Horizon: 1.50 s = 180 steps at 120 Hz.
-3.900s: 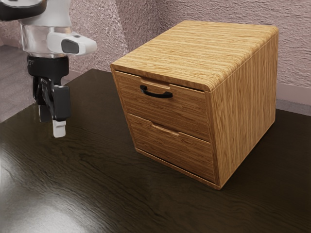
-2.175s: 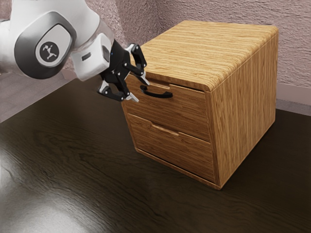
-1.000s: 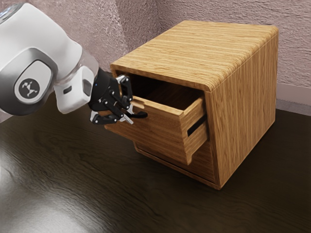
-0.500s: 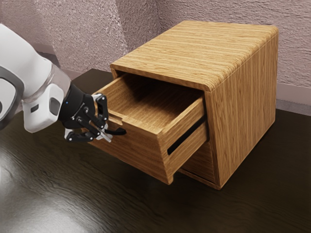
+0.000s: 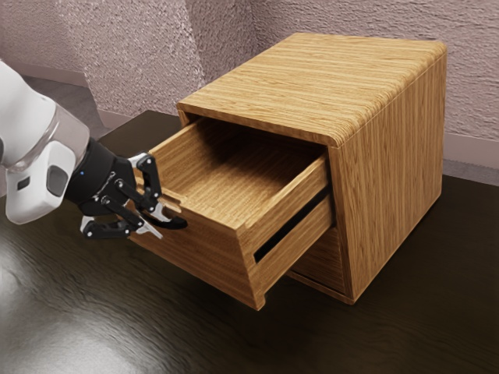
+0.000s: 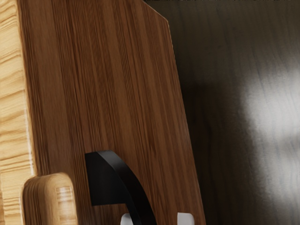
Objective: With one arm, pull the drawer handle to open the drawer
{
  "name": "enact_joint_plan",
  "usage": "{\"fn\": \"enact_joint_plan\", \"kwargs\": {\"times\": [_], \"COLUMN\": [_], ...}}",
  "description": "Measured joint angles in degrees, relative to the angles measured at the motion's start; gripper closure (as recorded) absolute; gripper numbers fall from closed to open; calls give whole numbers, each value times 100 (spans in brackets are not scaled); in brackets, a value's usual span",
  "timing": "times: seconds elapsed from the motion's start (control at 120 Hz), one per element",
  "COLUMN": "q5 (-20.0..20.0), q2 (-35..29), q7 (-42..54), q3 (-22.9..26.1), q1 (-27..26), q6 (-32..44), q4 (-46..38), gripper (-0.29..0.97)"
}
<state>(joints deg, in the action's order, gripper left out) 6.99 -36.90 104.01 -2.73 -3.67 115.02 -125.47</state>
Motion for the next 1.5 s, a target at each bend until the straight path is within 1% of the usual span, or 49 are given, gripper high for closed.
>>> {"fn": "enact_joint_plan", "kwargs": {"times": [0.083, 0.158, 0.183, 0.25, 0.317, 0.492, 0.85, 0.992, 1.075, 1.375, 1.45, 1.5], "q5": [3, 2, 1, -1, -3, -15, -20, -33, -40, -20, -17, -12], "q2": [-91, -170, -197, -263, -285, -401, -597, -589, -587, -590, -582, -554], "q7": [12, 22, 25, 30, 37, 56, 79, 80, 78, 71, 68, 55], "q3": [-4, -10, -18, -54, -78, -142, -268, -264, -264, -208, -183, -103], "q1": [16, 14, 12, 1, 18, 27, -4, -2, -1, -54, -55, -50], "q6": [4, 4, -3, -40, -75, -175, -353, -468, -532, -689, -806, -979], "q4": [-111, -198, -221, -247, -249, -242, -334, -322, -311, -161, 47, 416], "gripper": [79, 77, 78, 74, 77, 76, 78, 67, 63, 55, 53, 53]}}
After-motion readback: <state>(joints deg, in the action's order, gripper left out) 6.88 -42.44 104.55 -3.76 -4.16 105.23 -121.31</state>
